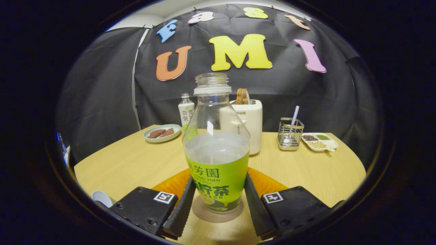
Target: Take the bottle from table, then pour the juice into the cup, finally place the bottle on the coaster
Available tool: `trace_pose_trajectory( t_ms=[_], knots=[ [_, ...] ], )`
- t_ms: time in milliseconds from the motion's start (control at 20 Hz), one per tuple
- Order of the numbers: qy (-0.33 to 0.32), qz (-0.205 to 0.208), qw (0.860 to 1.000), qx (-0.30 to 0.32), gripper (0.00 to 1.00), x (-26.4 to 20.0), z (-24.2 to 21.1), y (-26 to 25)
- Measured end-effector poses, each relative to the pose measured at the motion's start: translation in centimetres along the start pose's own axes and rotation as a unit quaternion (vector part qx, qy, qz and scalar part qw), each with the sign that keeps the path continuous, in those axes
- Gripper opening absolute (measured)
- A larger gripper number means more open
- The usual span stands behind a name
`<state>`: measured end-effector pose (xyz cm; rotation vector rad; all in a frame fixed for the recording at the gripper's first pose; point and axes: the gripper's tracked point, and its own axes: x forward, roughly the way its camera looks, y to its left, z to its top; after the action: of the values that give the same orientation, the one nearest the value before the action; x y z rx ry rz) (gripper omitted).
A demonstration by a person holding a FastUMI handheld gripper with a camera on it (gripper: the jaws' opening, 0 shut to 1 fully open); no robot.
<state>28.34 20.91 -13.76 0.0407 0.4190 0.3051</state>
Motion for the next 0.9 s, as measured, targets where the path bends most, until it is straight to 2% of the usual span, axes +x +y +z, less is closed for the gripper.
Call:
trace_pose_trajectory(
  t_ms=[550,900],
  knots=[
    [-0.001,0.004,1.000,-0.006,0.81,0.4,-0.8,0.7],
    [0.000,0.008,1.000,-0.005,0.86,0.3,-1.1,0.9]
  ],
)
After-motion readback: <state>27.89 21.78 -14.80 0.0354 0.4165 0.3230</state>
